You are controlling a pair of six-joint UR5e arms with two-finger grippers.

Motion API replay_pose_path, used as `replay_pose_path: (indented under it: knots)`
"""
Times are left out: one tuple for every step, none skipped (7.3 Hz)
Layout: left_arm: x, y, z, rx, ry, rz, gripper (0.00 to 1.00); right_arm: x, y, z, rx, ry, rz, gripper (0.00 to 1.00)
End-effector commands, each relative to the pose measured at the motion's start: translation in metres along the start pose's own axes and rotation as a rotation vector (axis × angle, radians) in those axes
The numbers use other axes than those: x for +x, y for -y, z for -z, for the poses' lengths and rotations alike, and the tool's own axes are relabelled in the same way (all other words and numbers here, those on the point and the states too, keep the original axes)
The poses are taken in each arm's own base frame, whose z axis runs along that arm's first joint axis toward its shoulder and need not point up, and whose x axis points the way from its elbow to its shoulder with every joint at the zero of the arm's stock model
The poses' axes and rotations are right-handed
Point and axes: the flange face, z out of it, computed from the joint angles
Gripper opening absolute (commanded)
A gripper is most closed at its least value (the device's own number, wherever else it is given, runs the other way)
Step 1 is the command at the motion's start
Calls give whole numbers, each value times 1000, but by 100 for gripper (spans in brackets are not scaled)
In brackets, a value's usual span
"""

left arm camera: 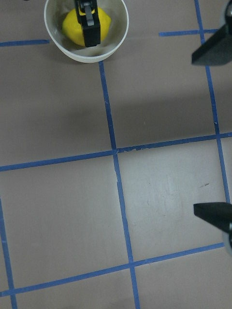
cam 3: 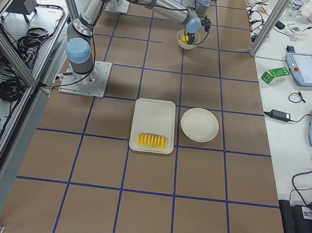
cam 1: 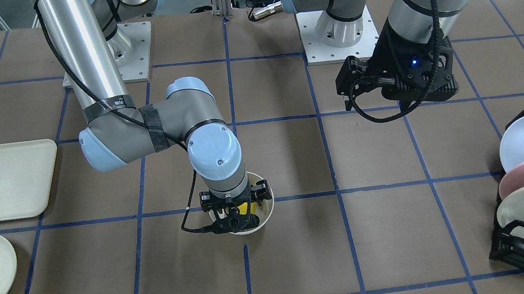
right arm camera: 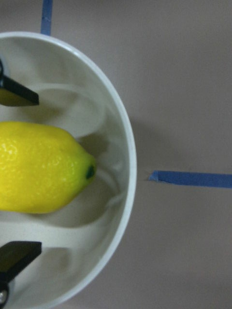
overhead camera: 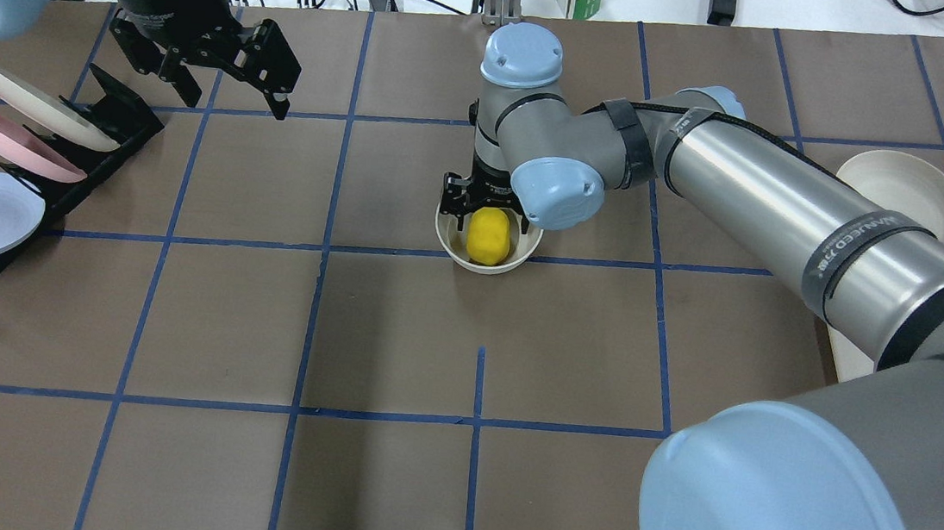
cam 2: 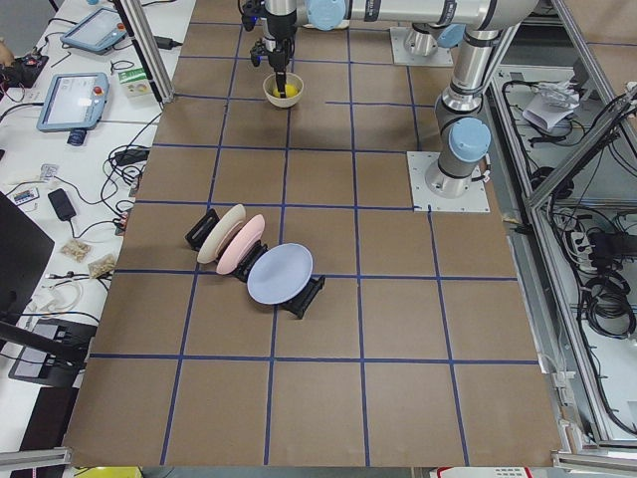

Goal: Place bowl and put lemon in it

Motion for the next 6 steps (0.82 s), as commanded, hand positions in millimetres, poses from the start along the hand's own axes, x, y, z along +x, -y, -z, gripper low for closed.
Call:
replay_pose_path:
  knots:
    - [-1, 3, -4, -3, -1, 1, 100, 15, -10, 67, 52, 3, -17, 100]
    - [0, 3, -3, -1, -2, 1, 100, 41, -21, 115, 49, -24, -55, 100]
    - [-1, 3, -5, -7, -3, 1, 100, 95, -25, 164, 69, -47, -141, 100]
    - [-1, 8, -9, -2, -2, 1, 100, 141, -33, 207, 119, -39, -218, 100]
    - [-1, 8, -8, 6, 1, 0, 100, 181, -30, 221, 134, -28, -262, 100]
    - [-1, 7, -8, 5, 2, 0, 100, 194, -45, 247, 170, -51, -240, 100]
